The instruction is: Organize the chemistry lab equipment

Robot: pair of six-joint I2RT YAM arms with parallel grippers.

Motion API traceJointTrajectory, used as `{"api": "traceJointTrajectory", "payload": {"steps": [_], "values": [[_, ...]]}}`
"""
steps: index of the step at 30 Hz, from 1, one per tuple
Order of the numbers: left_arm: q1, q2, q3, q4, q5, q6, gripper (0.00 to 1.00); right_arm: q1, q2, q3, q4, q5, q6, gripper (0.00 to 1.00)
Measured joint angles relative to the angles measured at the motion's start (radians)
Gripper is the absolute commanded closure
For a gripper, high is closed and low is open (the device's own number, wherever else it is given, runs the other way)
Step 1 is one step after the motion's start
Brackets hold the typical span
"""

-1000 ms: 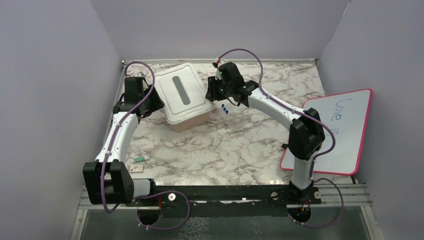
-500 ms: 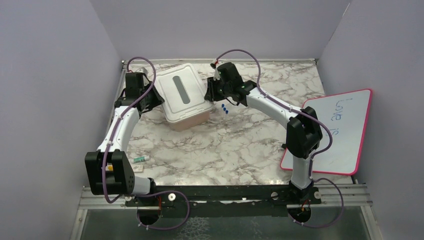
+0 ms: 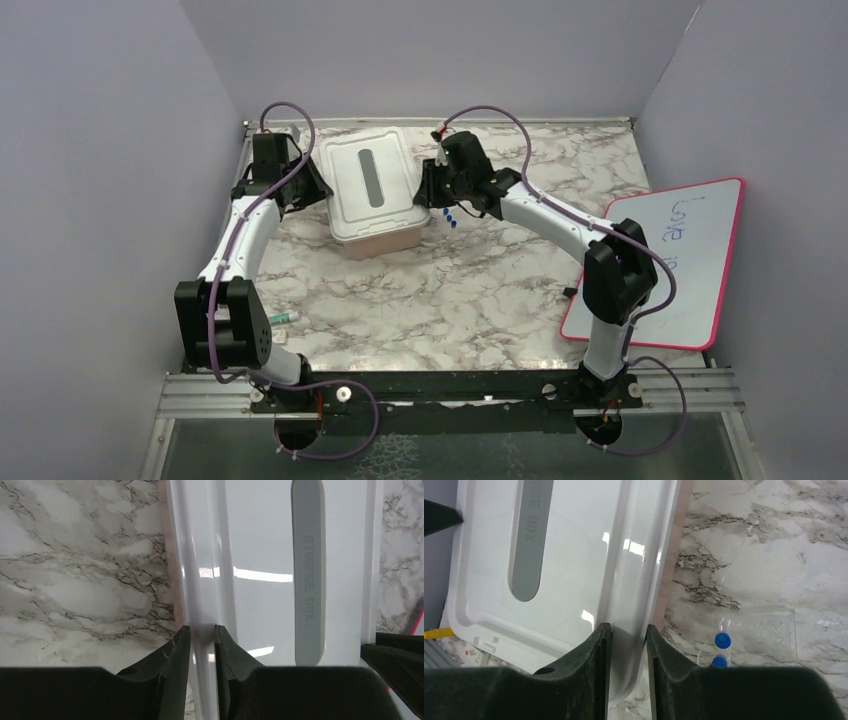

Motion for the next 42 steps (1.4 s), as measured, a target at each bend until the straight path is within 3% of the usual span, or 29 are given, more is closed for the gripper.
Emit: {"api": "traceJointTrajectory", "payload": {"steps": [3,5,9,13,18,27,37,39,42], "values": [[0.0,0.04,0.047,-0.016,0.019,0.007,0.59,0.006,-0.003,0.008,-0.021,0.028,0.013,0.69],[0.0,0.059,0.075,-0.036,0.005,0.01,0.44,0.011,-0.002,0.042,-0.072,0.061,0.013,0.65],[0.0,0.061,0.14,-0.102,-0.085,0.019,0.26,0.013,-0.001,0.167,-0.205,0.12,0.001,0.5],[0.0,0.011,0.185,-0.135,-0.204,0.04,0.14,0.013,-0.078,0.211,-0.232,0.171,-0.02,0.43],[0.004,-0.15,0.182,-0.167,-0.26,0.061,0.09,0.012,-0.271,0.156,-0.247,0.237,-0.039,0.41],[-0.012,-0.409,0.064,-0.179,-0.211,0.072,0.1,0.012,-0.609,-0.084,-0.296,0.343,-0.048,0.41],[-0.108,-0.554,0.027,-0.193,-0.151,0.099,0.06,0.012,-0.965,-0.186,-0.356,0.444,-0.057,0.41],[-0.113,-0.606,-0.008,-0.179,-0.129,0.1,0.14,0.012,-1.03,-0.196,-0.367,0.469,-0.057,0.41],[-0.112,-0.641,-0.058,-0.156,-0.067,0.086,0.41,0.012,-1.084,-0.196,-0.38,0.486,-0.054,0.41]]}}
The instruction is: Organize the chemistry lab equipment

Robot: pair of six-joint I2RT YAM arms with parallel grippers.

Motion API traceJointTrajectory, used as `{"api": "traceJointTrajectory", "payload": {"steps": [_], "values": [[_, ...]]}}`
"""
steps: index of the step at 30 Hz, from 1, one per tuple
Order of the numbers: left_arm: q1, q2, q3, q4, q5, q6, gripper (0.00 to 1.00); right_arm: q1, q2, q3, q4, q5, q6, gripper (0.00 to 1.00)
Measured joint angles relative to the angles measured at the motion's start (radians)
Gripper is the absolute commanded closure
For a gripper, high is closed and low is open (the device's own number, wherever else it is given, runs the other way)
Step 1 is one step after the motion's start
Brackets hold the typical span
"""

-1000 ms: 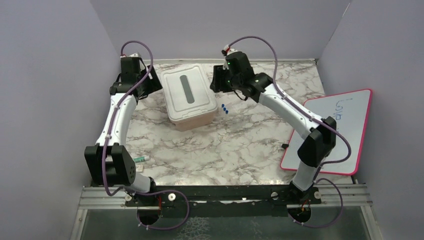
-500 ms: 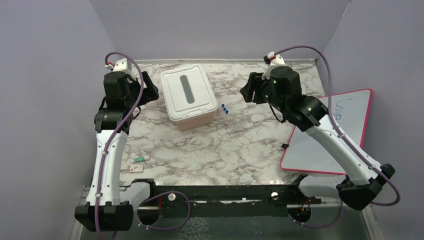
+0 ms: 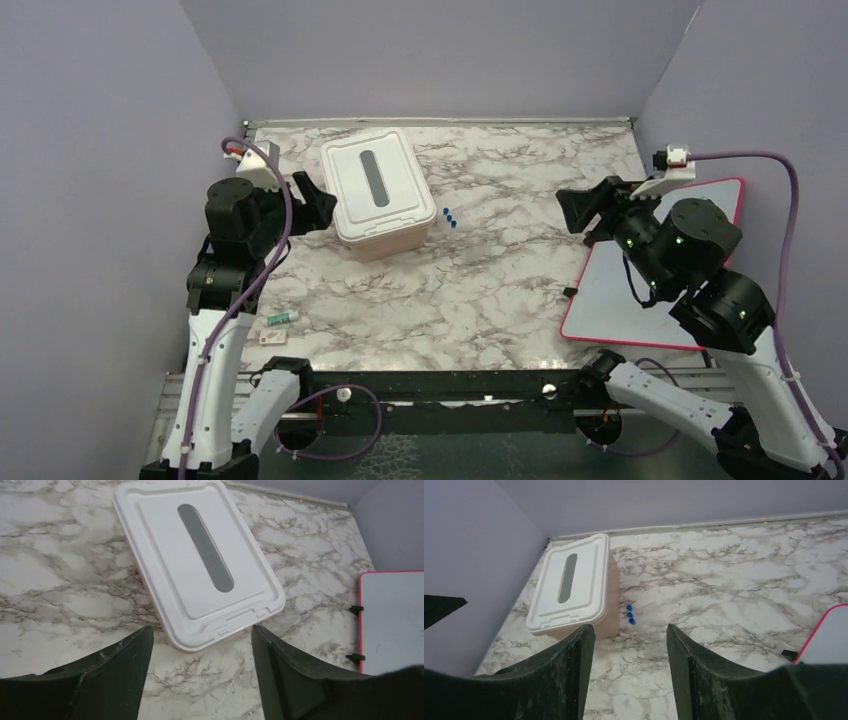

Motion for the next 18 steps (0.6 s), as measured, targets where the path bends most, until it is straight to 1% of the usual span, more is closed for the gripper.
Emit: {"api": "traceJointTrajectory", "payload": {"steps": [2,3,6,9,13,15,18], "values": [[0.0,0.026,-0.027,0.036,0.053,-0.025,0.52,0.0,0.005,-0.008,-0.001,0.0,0.008,0.42],[0.0,0.058,-0.038,0.055,0.08,-0.037,0.54,0.0,0.013,-0.02,-0.002,-0.001,0.014,0.42],[-0.011,0.181,-0.058,0.113,0.142,-0.069,0.55,0.0,0.042,-0.073,-0.001,-0.014,0.027,0.42],[-0.031,0.295,-0.065,0.142,0.153,-0.088,0.55,0.0,0.063,-0.135,-0.003,-0.037,0.041,0.42],[-0.089,0.438,-0.066,0.165,0.151,-0.104,0.6,0.0,0.057,-0.177,-0.002,-0.06,0.053,0.42],[-0.121,0.478,-0.066,0.18,0.151,-0.109,0.6,0.0,0.046,-0.183,0.0,-0.067,0.059,0.42],[-0.157,0.489,-0.065,0.198,0.148,-0.118,0.6,0.0,0.032,-0.185,0.0,-0.068,0.061,0.42]]}}
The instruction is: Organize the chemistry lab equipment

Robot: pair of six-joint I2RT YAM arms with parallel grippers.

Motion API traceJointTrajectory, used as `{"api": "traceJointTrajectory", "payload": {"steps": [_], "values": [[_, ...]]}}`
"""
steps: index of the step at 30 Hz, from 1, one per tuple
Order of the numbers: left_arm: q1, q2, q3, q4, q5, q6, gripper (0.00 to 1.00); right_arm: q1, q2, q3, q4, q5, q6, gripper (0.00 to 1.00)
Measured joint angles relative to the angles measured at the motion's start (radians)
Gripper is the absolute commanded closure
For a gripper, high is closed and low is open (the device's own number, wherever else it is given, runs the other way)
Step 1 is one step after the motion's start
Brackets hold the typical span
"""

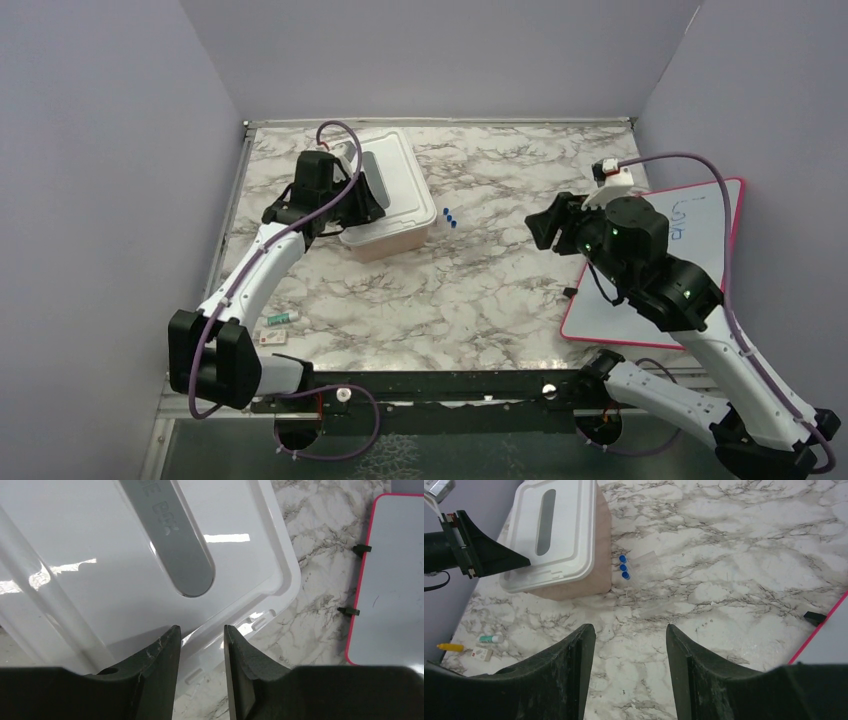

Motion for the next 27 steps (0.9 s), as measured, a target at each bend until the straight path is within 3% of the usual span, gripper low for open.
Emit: {"api": "traceJointTrajectory", "payload": {"steps": [8,16,18,20,27], "values": [[-0.028,-0.021,-0.039,0.003,-0.004,-0.006,0.59,0.0,-0.007,-0.01,0.004,0.001,0.006,0.42],[-0.033,-0.041,0.047,-0.078,-0.096,0.027,0.29,0.0,0.003,-0.008,-0.013,0.005,0.007,0.41],[-0.032,-0.087,0.071,-0.093,-0.143,0.035,0.21,0.0,-0.001,-0.003,-0.024,0.015,0.007,0.41],[-0.031,-0.169,0.076,-0.101,-0.205,0.045,0.03,0.0,-0.01,0.007,-0.044,0.029,0.007,0.41],[-0.031,-0.541,0.076,-0.143,-0.401,0.099,0.01,0.0,-0.084,0.084,-0.142,0.133,-0.001,0.38]]}}
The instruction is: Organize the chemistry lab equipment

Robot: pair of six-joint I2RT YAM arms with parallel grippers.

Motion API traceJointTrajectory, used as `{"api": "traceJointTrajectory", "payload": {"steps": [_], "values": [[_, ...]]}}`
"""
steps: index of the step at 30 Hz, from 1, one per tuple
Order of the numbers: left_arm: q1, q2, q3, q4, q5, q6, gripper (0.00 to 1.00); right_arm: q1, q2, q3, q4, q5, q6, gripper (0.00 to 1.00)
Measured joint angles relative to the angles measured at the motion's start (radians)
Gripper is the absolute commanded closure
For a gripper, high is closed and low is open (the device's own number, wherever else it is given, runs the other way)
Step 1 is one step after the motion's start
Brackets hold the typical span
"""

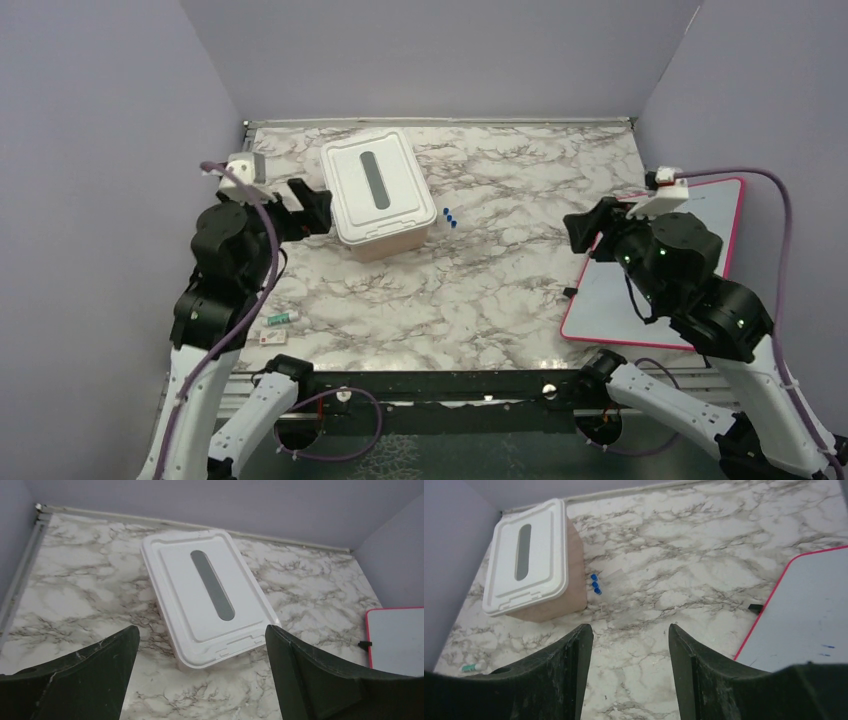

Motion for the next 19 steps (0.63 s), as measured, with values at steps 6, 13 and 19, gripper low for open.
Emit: {"api": "traceJointTrajectory", "payload": {"steps": [6,13,19], "values": [[0.0,-0.199,0.019,-0.071,-0.09,0.07,0.01,0.0,-0.064,0.096,-0.053,0.122,-0.023,0.37],[0.0,-0.257,0.064,-0.153,-0.208,0.117,0.01,0.0,-0.064,0.142,-0.082,0.187,-0.027,0.37],[0.0,-0.256,0.074,-0.186,-0.246,0.141,0.01,0.0,-0.049,0.143,-0.096,0.194,-0.025,0.37]]}}
